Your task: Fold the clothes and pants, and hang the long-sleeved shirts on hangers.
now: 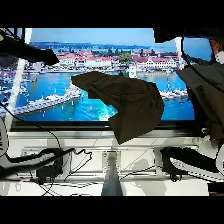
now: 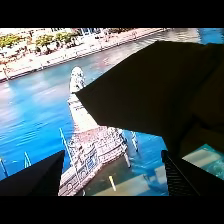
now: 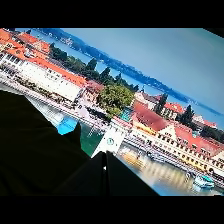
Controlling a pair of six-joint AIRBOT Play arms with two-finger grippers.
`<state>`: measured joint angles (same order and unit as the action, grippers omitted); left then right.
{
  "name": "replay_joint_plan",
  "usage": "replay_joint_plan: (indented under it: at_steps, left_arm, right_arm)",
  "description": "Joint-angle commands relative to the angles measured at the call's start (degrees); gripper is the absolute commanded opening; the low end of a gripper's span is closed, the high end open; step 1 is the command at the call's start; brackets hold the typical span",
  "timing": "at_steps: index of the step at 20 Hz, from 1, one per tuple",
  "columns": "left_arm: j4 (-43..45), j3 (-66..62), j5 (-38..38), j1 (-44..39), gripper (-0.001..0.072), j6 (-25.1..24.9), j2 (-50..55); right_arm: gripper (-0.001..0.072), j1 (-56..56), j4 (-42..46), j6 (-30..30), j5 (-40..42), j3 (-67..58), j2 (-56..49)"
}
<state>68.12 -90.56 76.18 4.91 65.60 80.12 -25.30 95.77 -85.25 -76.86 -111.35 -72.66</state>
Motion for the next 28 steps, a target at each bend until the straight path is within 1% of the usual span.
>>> replay_joint_plan:
  at_steps: [1,11,12,13,14,15,16,17,19,21,22,23,25,26,28]
  left_arm:
    - [0.0,0.0,0.0,0.1,0.0699,0.0,0.0]
    - [0.0,0.0,0.0,0.1,0.0699,0.0,0.0]
    - [0.0,0.0,-1.0,0.1,0.0699,-2.0,0.0]
    - [0.0,0.0,-3.0,0.1,0.0699,-3.9,0.0]
    - [0.0,0.0,-3.9,0.1,0.0699,-3.9,0.0]
    - [0.0,0.0,-3.9,0.1,0.0699,-3.9,0.0]
    - [0.0,0.0,-3.9,0.1,0.0699,-3.9,0.0]
    - [0.0,0.0,-3.9,0.1,0.0699,-3.9,0.0]
    - [0.0,0.0,-3.9,0.1,0.0699,-3.9,0.0]
    - [0.0,0.0,-3.9,0.1,0.0699,-3.9,0.0]
    - [0.0,0.0,-3.9,0.1,0.0699,-3.9,0.0]
    - [-0.5,0.0,-3.9,0.0,0.0699,-3.9,0.0]
    - [-2.1,0.0,-3.9,0.0,0.0699,-3.9,0.0]
    - [-3.1,0.0,-3.9,0.0,0.0699,-3.9,0.0]
    - [-4.6,0.0,-3.8,0.0,0.0699,-3.9,0.0]
  right_arm:
    - [0.0014,0.0,0.0,0.0,0.0,0.0,0.0]
    - [0.0014,0.0,0.0,0.0,0.0,0.0,0.0]
    - [0.0015,0.0,0.0,0.0,0.5,0.0,0.0]
    - [0.0014,0.0,0.0,0.0,3.7,0.0,0.0]
    - [0.0015,0.0,0.0,-0.1,7.9,0.0,0.0]
    - [0.0014,-0.1,0.0,0.0,9.0,-0.1,0.1]
    - [0.0015,0.0,0.7,1.2,8.7,-0.1,0.1]
    - [0.0014,0.9,3.0,3.1,6.6,0.0,0.0]
    - [0.0013,4.9,7.5,5.4,-4.3,1.5,-0.3]
    - [0.0013,12.6,6.9,5.4,-13.8,6.4,-0.3]
    - [0.0013,17.3,5.0,4.8,-17.3,10.3,-0.2]
    - [0.0013,22.0,1.3,4.3,-19.5,14.7,0.3]
    - [0.0013,29.3,-8.5,3.8,-19.0,24.9,3.1]
    - [0.0013,31.8,-12.0,3.6,-16.4,31.3,5.6]
    - [0.0013,34.2,-14.2,1.8,-11.3,43.6,11.1]
